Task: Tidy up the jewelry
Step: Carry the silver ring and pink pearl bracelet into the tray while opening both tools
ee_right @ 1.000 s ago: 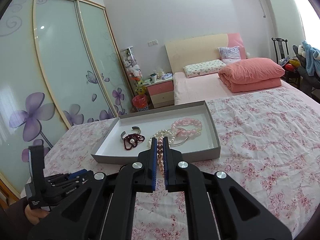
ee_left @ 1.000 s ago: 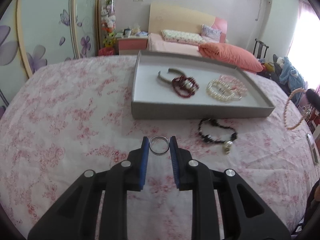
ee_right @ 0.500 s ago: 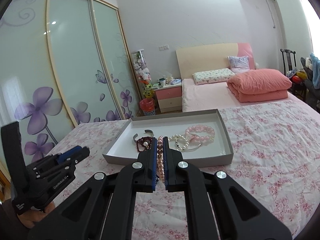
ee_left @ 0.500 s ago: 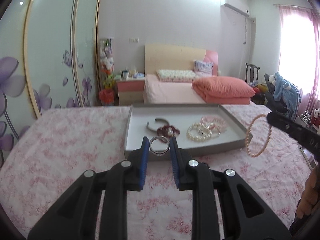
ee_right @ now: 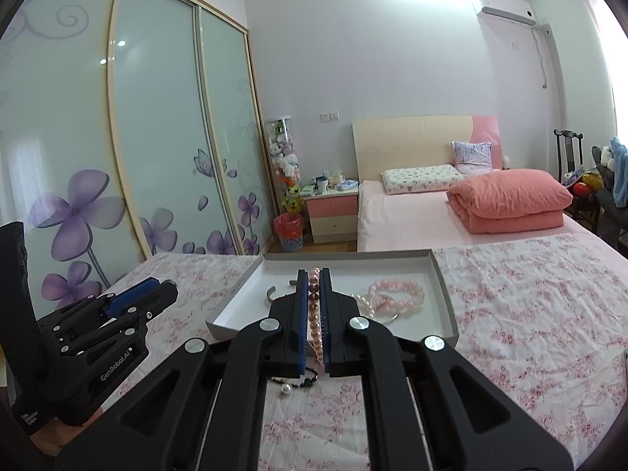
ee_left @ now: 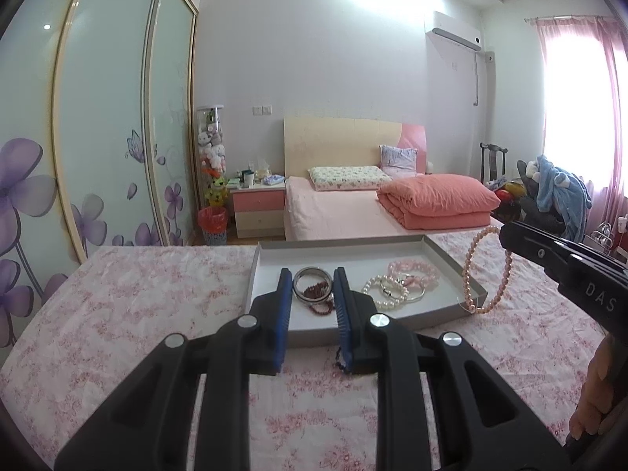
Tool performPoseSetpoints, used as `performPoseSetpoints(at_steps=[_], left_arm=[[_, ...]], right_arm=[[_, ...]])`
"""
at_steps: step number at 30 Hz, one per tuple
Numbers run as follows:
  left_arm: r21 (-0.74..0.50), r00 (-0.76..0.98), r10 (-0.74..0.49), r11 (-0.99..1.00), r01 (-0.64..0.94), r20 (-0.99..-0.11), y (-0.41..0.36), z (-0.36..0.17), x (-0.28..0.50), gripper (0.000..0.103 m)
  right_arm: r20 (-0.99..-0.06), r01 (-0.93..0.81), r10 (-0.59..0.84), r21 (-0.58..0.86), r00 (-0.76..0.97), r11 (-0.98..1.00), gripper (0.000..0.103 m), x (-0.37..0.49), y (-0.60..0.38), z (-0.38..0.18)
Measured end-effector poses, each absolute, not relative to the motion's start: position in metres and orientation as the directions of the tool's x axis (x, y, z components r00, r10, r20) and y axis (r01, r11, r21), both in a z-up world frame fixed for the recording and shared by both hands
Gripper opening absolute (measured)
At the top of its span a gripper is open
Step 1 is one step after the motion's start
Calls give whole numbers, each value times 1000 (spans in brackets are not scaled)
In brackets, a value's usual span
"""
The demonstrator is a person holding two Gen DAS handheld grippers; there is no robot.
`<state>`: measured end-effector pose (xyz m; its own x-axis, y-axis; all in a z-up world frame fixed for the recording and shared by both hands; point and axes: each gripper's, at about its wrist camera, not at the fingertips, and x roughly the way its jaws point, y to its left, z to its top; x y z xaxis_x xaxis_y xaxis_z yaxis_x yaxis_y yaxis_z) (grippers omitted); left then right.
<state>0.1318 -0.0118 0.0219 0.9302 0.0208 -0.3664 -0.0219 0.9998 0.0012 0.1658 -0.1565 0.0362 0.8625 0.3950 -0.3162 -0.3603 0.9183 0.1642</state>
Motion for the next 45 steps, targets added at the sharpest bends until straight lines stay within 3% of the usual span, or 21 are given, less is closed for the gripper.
performPoseSetpoints(at_steps=[24,45], left_arm=[[8,939,17,1000,-15,-343,-10,31,164,22],[-41,885,-34,999,16,-464,-5,-7,275,22]], right_arm=[[-270,-340,363,128,892,931,7,193,-151,53],[-422,-269,315,168,850,949,7,296,-136,13]])
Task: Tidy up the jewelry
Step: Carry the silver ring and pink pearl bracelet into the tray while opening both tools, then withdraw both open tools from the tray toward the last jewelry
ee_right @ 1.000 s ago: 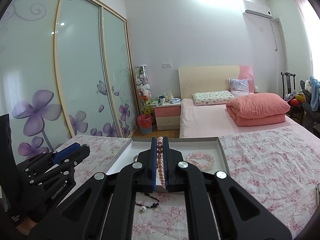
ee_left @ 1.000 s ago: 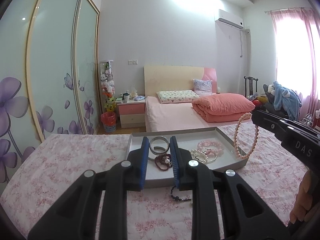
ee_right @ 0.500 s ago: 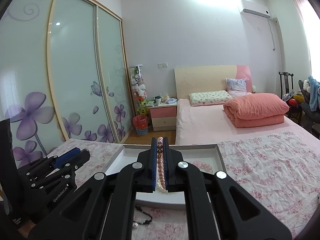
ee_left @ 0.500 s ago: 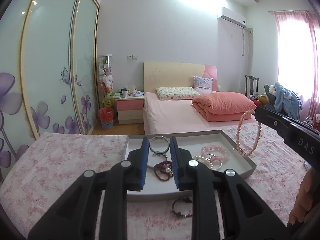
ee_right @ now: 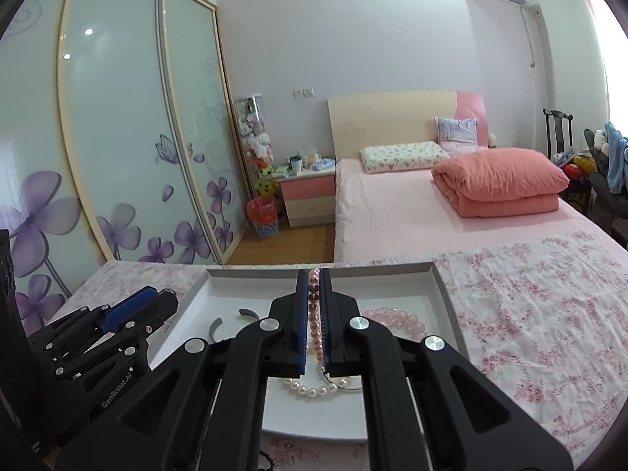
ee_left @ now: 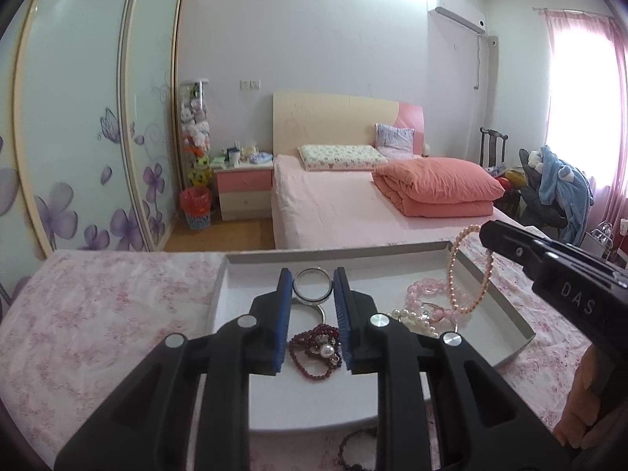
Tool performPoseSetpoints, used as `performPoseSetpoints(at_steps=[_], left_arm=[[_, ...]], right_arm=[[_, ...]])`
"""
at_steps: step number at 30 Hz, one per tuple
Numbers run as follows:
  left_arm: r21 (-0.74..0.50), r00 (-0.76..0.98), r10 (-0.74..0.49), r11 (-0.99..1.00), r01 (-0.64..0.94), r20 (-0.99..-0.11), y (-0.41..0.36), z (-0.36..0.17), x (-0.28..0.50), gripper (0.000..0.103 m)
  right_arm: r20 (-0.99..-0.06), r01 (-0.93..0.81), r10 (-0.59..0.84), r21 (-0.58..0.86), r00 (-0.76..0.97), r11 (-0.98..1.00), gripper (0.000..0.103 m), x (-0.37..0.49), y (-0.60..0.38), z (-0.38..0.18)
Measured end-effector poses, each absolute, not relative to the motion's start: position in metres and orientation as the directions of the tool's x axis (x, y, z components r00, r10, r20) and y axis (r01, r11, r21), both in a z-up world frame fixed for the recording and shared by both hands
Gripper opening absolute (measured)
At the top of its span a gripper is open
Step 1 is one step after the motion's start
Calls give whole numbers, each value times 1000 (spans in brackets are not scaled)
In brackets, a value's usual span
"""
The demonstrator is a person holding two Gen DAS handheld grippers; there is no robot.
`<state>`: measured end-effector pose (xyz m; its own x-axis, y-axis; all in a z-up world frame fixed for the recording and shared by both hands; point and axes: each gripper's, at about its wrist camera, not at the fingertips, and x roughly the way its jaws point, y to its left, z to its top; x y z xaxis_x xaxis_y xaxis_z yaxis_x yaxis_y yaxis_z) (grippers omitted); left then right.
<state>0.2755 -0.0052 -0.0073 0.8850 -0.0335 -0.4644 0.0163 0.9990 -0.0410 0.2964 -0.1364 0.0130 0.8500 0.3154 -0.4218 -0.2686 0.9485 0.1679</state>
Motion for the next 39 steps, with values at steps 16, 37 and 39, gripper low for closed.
performPoseSetpoints(at_steps=[16,37,39], left_arm=[[-107,854,-48,994,-9,-518,14,-28,298,32],[-109,838,-52,994,-9,-544,20,-30,264,32],[-112,832,-56,994,-8,-552,22,-33,258,32]], right_arm=[[-494,-233,306,205,814,951,27,314,-140,-9],[-551,-260,321,189,770,947,27,282,-146,-26],[-567,-271,328,186,755,944,27,275,-145,-31]])
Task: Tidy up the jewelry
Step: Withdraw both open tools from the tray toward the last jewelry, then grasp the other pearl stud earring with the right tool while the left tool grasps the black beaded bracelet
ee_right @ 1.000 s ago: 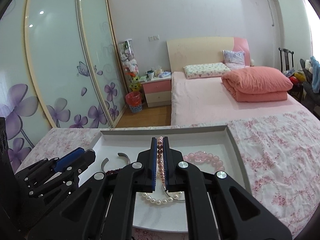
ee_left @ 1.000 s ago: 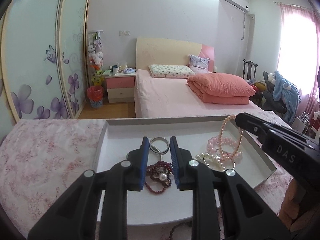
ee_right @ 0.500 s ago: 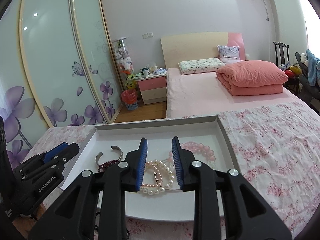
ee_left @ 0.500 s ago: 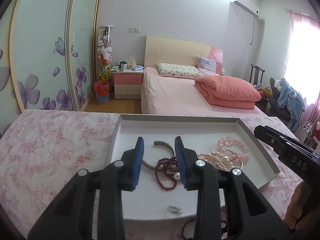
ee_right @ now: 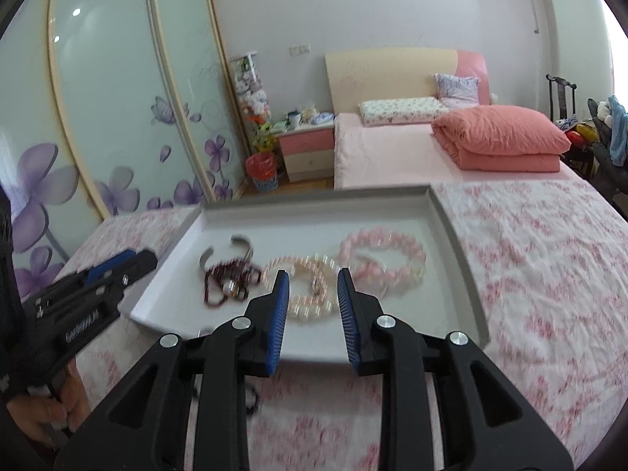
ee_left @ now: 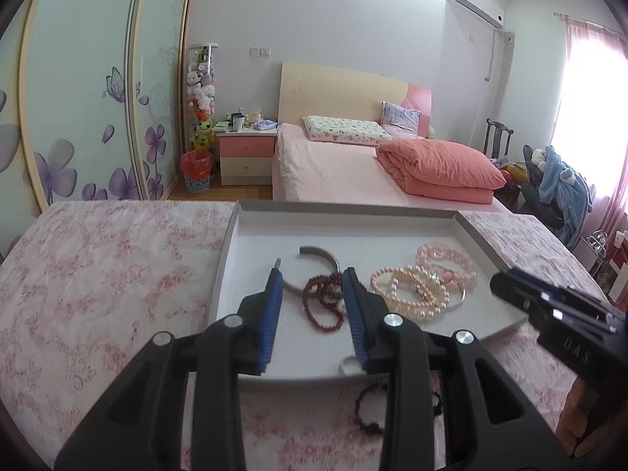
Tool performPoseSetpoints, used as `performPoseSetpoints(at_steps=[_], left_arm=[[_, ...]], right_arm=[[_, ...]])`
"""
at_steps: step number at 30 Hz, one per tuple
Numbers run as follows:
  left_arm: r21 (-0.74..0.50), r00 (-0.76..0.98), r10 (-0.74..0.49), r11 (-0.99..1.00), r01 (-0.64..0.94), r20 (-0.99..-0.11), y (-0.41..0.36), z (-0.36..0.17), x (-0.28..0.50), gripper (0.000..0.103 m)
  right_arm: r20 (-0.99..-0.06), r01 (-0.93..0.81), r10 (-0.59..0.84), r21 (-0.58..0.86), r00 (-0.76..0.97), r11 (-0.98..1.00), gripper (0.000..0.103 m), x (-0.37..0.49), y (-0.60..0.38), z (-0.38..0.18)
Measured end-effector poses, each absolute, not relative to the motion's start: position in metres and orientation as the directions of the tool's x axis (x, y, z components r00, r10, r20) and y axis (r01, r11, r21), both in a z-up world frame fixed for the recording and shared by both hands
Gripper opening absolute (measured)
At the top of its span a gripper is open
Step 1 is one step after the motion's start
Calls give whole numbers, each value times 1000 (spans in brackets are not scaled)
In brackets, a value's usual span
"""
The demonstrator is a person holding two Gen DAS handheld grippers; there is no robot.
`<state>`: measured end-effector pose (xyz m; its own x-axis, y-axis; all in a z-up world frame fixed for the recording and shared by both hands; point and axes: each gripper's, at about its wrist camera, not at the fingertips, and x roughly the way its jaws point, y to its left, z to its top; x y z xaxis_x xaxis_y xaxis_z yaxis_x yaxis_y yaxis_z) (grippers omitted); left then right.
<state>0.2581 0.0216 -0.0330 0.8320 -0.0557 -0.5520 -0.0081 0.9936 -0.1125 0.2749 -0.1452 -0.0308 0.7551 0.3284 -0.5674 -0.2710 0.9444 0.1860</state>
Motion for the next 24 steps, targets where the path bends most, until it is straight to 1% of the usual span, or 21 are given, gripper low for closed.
performPoseSetpoints(at_steps=[11,16,22,24], left_arm=[[-108,788,-48,994,-24,-614,32,-54,235,32],[-111,773,-29,992,-54,-634,43,-60,230,33],[-131,763,-17,987,-89,-647,52,-65,228,32],[-136,761,-17,986,-93,-649,53,-65,228,32]], right_arm=[[-697,-393,404,187,593,900,27,220,-121,-63],[-742,-431,416,189,525,882,27,214,-99,-76],[-754,-430,412,190,512,883,27,214,-88,-81],[-759,-425,394,171,519,889,27,215,-84,-82]])
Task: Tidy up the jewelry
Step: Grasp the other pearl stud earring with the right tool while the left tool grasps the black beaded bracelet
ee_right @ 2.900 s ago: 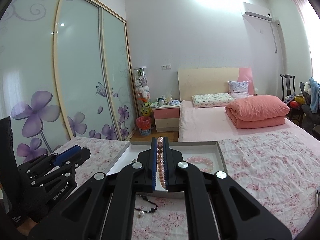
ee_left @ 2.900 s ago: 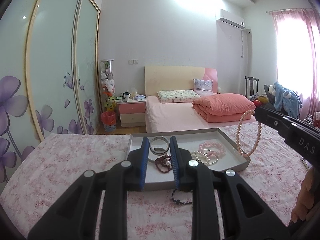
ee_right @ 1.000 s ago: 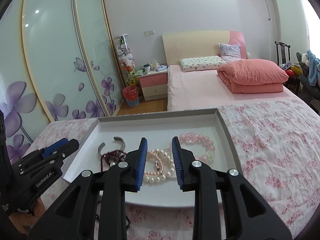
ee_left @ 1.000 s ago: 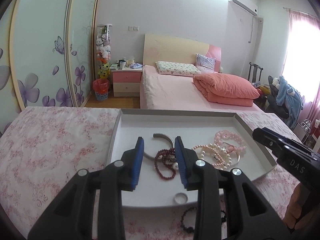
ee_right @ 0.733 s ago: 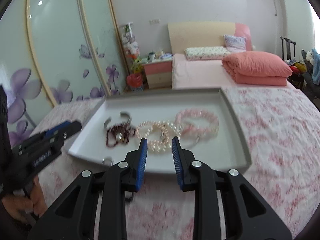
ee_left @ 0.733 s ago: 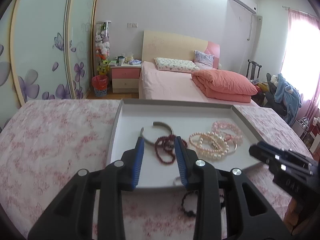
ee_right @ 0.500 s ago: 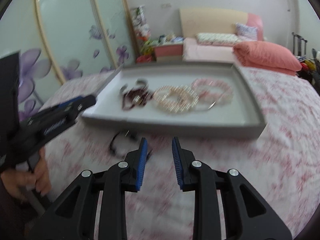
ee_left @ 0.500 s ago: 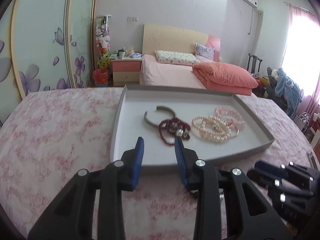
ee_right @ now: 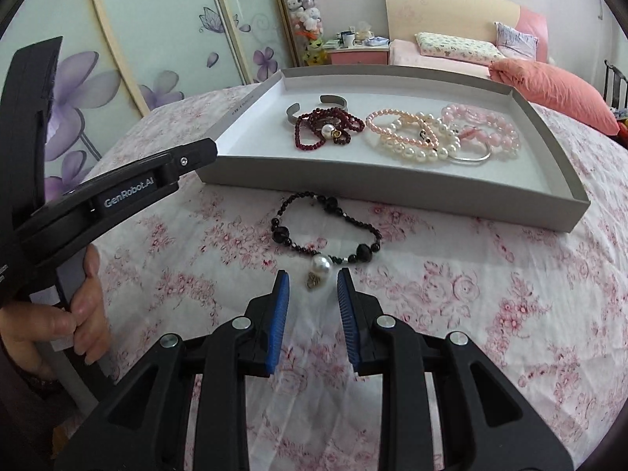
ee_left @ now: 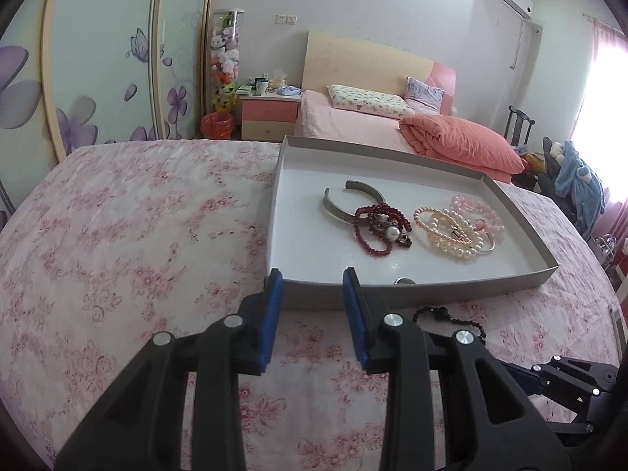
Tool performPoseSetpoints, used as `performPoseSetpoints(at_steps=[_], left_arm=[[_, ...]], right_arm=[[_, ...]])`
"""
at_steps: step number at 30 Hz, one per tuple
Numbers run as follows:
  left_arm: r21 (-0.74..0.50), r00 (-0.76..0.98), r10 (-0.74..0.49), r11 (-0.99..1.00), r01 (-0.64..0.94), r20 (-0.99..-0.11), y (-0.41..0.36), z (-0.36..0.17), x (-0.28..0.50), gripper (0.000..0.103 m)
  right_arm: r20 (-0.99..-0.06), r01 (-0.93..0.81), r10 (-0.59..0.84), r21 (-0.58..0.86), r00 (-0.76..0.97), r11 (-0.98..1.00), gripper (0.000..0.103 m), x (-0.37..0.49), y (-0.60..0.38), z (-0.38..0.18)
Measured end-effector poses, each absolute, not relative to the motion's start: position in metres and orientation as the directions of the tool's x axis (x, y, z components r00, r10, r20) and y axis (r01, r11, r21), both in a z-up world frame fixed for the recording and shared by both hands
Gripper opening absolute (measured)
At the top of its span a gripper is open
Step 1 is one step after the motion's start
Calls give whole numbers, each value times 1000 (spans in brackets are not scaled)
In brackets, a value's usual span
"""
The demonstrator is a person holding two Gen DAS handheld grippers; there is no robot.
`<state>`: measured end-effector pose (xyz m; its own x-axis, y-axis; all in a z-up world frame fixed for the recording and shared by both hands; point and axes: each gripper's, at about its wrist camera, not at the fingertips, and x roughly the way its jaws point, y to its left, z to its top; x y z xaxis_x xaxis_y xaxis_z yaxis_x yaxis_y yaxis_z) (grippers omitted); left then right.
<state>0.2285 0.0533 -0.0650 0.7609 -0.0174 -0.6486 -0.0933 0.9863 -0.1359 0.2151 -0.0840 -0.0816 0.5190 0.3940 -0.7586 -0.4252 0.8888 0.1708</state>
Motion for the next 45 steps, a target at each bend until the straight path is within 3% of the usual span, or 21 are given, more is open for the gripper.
performPoseSetpoints(at_steps=[3,6,28,41,45], left_arm=[[-132,763,-16,987,-91,-647,54,-65,229,33],[-130,761,-17,988,-89,-649,55,-66,230,33],[-134,708,-127,990,46,-694,13,-71,232,37],[-116,620,-173,984,132,-765,-21,-88,250,39],[-108,610,-169,985,137,-774,-24,-93,253,33]], right_arm=[[-759,-426,377,145,531,893,26,216,-80,-82],[-763,-423,362,129,535,897,13,217,-80,-82],[-769,-188,169,64,616,980,12,239,-174,-83],[-770,-188,174,72,614,980,12,239,-177,-84],[-770,-192,179,74,612,979,12,239,-177,-84]])
